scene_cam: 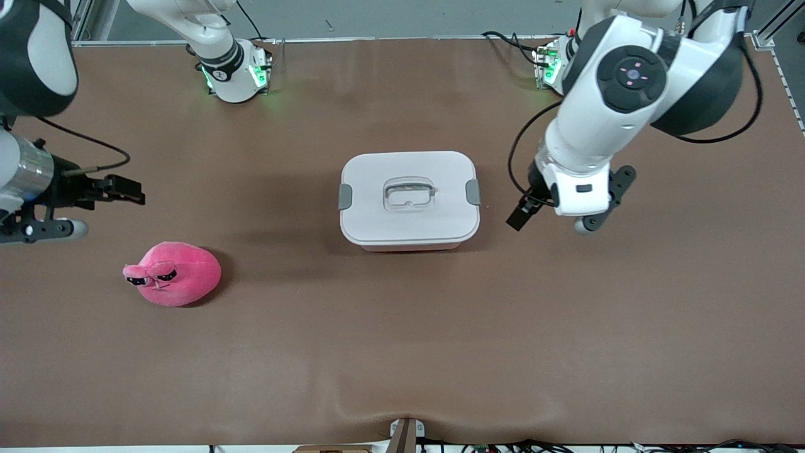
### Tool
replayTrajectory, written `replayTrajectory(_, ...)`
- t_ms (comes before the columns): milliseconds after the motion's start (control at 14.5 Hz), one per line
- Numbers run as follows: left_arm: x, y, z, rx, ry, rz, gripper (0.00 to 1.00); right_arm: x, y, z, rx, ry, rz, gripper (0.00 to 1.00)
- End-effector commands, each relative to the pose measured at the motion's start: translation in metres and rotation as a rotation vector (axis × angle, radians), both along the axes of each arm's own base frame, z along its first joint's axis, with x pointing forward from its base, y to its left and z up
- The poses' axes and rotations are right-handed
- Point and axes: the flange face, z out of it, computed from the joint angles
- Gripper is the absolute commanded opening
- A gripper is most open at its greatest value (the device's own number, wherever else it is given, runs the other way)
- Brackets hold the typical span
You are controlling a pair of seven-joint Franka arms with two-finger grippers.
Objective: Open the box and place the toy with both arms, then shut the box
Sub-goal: 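Lower the left gripper to the lid handle while the right gripper reaches the pink toy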
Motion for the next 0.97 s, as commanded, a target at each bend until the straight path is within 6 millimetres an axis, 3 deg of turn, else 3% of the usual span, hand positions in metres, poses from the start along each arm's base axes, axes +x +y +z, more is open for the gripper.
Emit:
replayTrajectory(0,-0.005,-0.031,-0.006,-0.009,-0.017,0.1,1.0,0.008,-0.014,-0.018,-0.005,-0.003,0.036,1.0)
replayTrajectory(138,-0.012,-0.051,-0.013,-0.013,-0.018,0.152,1.0,0.016,-0.027,-0.029,0.015,0.009,0.056,1.0)
replayTrajectory(415,-0.031,-0.091,-0.027,-0.025,-0.018,0.264,1.0,0.031,-0.03,-0.051,0.024,-0.021,0.176,1.0)
replayTrajectory(622,-0.044,-0.114,-0.037,-0.02,-0.008,0.318,1.0,0.035,-0.027,-0.091,0.035,-0.062,0.362,1.0)
replayTrajectory(899,-0.057,-0.136,-0.04,-0.044,-0.024,0.432,1.0,0.028,-0.022,-0.137,0.026,-0.105,0.397,1.0)
